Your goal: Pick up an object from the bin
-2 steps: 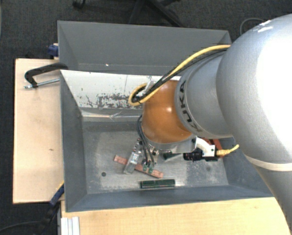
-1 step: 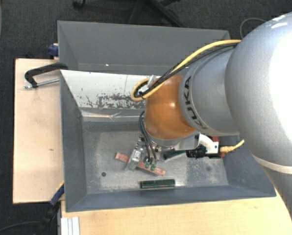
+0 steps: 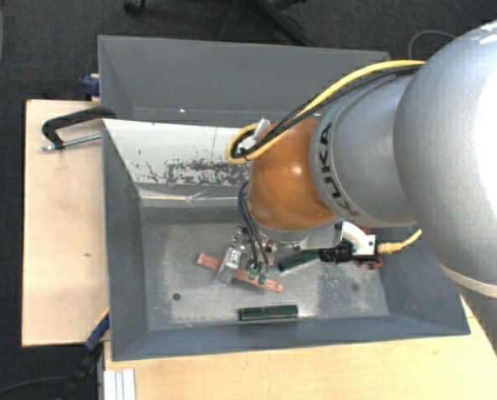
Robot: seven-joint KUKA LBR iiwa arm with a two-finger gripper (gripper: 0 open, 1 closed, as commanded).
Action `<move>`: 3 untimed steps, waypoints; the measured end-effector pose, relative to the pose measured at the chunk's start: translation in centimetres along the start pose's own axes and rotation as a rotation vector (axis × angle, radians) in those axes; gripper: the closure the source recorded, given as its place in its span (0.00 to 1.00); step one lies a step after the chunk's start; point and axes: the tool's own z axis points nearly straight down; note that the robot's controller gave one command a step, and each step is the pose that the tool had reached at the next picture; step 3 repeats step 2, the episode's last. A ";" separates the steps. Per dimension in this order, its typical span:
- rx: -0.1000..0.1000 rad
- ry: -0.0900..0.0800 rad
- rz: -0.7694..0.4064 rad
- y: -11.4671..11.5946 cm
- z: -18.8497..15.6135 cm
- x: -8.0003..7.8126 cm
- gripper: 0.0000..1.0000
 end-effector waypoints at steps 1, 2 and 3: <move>-0.002 -0.003 0.000 0.0 -0.9 0.0 1.00; 0.000 0.000 0.000 0.0 -1.7 0.0 1.00; 0.000 0.000 0.000 0.0 -1.7 0.0 1.00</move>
Offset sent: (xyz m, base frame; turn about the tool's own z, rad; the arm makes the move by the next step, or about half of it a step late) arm -0.0001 -0.0001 0.0374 0.0000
